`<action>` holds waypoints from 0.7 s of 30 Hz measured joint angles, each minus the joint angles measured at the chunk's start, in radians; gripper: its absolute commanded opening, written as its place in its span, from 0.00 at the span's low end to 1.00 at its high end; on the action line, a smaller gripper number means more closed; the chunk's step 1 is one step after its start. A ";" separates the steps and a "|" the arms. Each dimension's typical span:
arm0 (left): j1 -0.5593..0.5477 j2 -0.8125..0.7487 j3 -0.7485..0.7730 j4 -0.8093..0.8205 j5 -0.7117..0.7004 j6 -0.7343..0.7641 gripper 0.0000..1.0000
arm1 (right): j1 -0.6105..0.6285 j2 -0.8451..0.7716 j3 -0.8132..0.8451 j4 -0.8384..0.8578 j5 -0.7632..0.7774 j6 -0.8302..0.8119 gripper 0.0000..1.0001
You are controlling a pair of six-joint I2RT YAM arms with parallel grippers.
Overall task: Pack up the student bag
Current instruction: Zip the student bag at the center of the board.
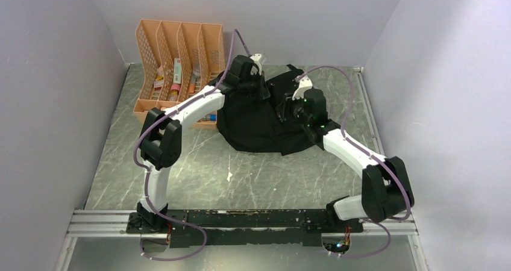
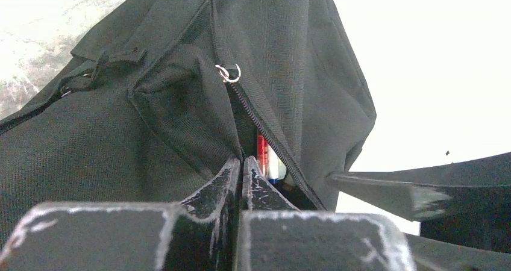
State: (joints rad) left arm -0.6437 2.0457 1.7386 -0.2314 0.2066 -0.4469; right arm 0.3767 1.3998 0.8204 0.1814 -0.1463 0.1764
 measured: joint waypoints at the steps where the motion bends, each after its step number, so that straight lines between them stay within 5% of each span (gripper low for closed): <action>1: 0.001 0.000 -0.001 0.001 0.004 0.002 0.05 | 0.001 -0.018 0.000 0.001 0.013 0.007 0.35; 10: 0.004 0.000 -0.034 0.050 0.041 0.003 0.05 | 0.003 -0.035 0.051 -0.026 0.129 0.135 0.38; 13: 0.005 0.000 -0.040 0.060 0.047 0.004 0.05 | 0.003 0.003 0.099 -0.034 0.161 0.178 0.50; 21: 0.006 0.000 -0.060 0.092 0.071 0.006 0.05 | -0.007 0.167 0.270 -0.047 0.201 0.328 0.50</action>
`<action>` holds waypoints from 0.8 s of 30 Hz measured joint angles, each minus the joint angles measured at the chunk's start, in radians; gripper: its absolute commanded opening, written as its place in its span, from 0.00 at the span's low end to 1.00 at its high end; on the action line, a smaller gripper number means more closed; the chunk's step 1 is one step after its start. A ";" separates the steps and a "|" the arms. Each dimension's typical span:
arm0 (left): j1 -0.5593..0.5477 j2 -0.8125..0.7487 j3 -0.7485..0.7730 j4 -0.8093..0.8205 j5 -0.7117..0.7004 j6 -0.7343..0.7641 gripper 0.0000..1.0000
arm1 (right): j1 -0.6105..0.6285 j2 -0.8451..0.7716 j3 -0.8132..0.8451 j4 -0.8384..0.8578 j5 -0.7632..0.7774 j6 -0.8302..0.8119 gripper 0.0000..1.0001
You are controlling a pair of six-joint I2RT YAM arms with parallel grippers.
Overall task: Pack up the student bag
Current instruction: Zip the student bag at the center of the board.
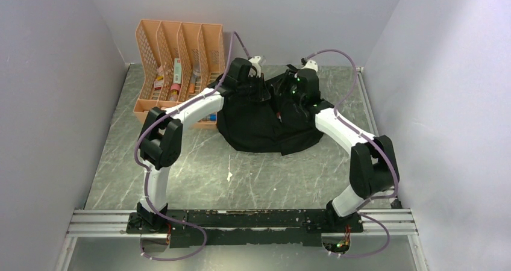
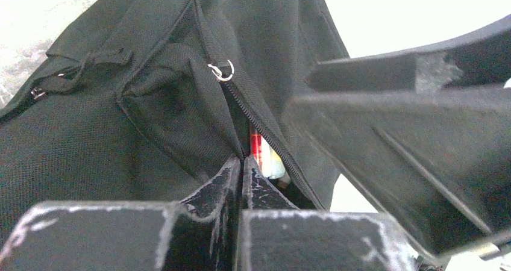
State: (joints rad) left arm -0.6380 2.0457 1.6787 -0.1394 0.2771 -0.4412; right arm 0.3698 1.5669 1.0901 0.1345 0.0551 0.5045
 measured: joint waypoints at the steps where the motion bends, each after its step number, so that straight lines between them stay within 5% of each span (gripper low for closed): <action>1: 0.000 0.000 -0.003 0.003 0.000 0.001 0.05 | -0.003 0.017 0.013 -0.002 0.002 0.019 0.49; 10: 0.002 0.000 -0.011 0.016 0.008 0.008 0.05 | -0.039 0.192 0.218 -0.070 -0.002 0.122 0.44; 24: 0.002 0.000 -0.020 0.031 0.021 0.008 0.05 | -0.070 0.377 0.471 -0.233 -0.108 0.065 0.39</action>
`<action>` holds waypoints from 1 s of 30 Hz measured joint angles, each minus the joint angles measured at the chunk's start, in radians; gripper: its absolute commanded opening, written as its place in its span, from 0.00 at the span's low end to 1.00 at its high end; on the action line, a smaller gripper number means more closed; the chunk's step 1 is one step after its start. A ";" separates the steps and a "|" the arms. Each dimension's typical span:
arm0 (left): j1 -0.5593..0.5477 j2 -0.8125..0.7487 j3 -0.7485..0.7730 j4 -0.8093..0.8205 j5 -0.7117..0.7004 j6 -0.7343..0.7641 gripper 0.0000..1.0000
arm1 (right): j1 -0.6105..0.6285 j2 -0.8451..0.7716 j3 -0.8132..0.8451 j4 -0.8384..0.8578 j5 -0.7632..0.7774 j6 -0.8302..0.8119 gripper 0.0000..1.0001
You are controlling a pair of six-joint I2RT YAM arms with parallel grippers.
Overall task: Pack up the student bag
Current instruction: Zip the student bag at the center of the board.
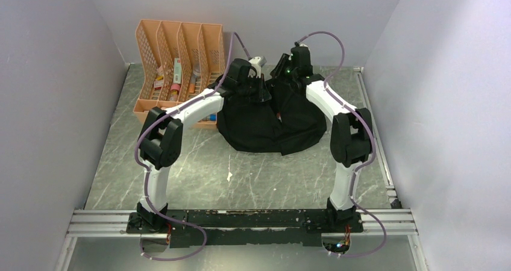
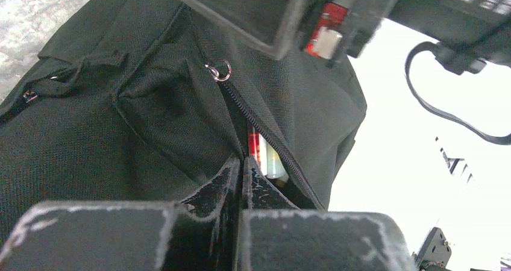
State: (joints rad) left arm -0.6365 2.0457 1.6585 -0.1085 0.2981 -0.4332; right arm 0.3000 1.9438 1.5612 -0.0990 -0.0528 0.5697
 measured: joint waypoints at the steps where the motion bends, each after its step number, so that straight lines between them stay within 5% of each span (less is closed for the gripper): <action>1: 0.000 0.000 -0.001 0.000 0.002 0.000 0.05 | -0.001 0.019 0.024 -0.015 -0.006 -0.009 0.39; 13: -0.013 0.000 -0.005 0.007 0.000 0.021 0.05 | -0.005 0.099 0.132 -0.138 -0.042 -0.077 0.37; 25: -0.022 0.000 -0.005 0.007 -0.005 0.032 0.05 | -0.013 0.130 0.194 -0.205 -0.099 -0.109 0.01; 30: -0.023 0.000 -0.014 0.011 -0.007 0.036 0.05 | -0.013 0.111 0.141 -0.147 -0.101 -0.110 0.00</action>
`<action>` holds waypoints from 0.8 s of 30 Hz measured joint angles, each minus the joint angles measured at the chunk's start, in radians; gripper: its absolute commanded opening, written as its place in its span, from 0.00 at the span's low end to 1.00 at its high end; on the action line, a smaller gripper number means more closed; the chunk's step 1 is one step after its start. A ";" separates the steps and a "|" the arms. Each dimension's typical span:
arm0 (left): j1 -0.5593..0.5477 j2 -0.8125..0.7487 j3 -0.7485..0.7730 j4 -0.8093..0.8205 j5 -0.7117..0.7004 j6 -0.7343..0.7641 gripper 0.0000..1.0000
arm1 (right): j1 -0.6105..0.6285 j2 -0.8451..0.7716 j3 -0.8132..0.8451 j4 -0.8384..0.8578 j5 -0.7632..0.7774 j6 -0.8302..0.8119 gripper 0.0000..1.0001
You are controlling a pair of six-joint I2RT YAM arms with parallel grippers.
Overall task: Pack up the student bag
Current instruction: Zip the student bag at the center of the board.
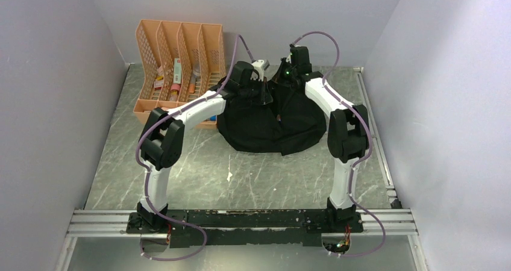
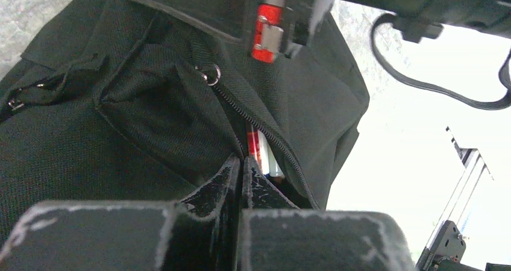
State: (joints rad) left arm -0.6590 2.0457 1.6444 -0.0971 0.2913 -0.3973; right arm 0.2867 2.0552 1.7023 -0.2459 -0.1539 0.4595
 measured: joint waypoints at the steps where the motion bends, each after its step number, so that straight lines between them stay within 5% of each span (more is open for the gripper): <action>1: 0.000 0.000 -0.004 0.002 0.000 0.000 0.05 | 0.000 -0.013 -0.026 0.023 0.000 -0.001 0.00; 12: 0.006 0.000 -0.022 0.019 0.005 -0.011 0.05 | -0.011 -0.217 -0.325 0.351 -0.069 -0.015 0.00; 21: 0.011 -0.006 -0.033 0.033 0.041 -0.027 0.42 | -0.013 -0.249 -0.427 0.511 -0.163 -0.027 0.00; 24: 0.018 -0.037 -0.074 0.049 0.055 -0.049 0.45 | -0.013 -0.252 -0.453 0.536 -0.173 -0.026 0.00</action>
State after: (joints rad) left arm -0.6407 2.0083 1.5700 -0.0479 0.3462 -0.4461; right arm 0.2741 1.8030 1.2495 0.2897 -0.3267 0.4335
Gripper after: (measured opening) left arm 0.422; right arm 0.010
